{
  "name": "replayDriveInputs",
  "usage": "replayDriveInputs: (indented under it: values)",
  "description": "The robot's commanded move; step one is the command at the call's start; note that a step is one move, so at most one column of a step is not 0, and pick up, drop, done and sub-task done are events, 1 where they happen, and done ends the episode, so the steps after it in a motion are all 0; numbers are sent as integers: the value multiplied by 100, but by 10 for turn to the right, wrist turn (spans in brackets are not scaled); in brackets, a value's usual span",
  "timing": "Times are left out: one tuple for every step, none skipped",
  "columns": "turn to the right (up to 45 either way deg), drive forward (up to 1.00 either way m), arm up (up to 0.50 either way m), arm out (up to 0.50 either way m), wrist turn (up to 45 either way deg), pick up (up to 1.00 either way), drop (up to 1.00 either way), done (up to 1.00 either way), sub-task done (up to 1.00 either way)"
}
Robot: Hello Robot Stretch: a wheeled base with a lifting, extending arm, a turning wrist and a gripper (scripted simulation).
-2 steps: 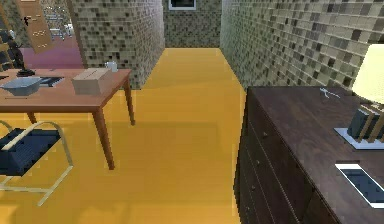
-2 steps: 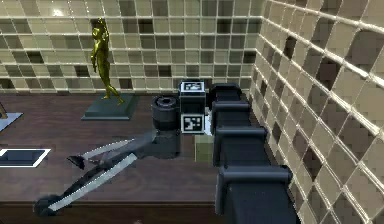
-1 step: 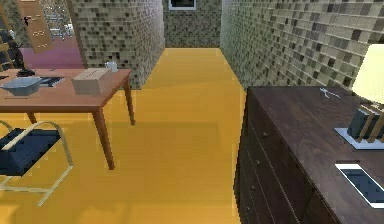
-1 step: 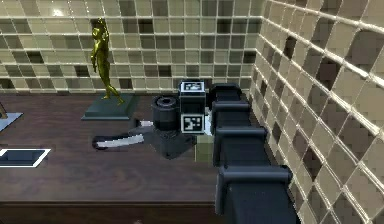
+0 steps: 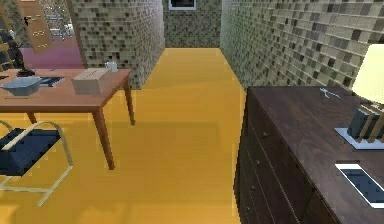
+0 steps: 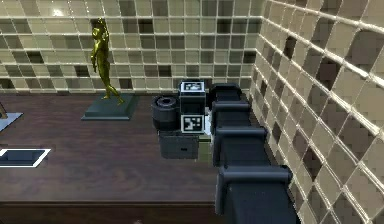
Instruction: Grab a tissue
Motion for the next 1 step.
replayDriveInputs:
  values:
    - [0, 0, 0, 0, 120, 0, 0, 0, 0]
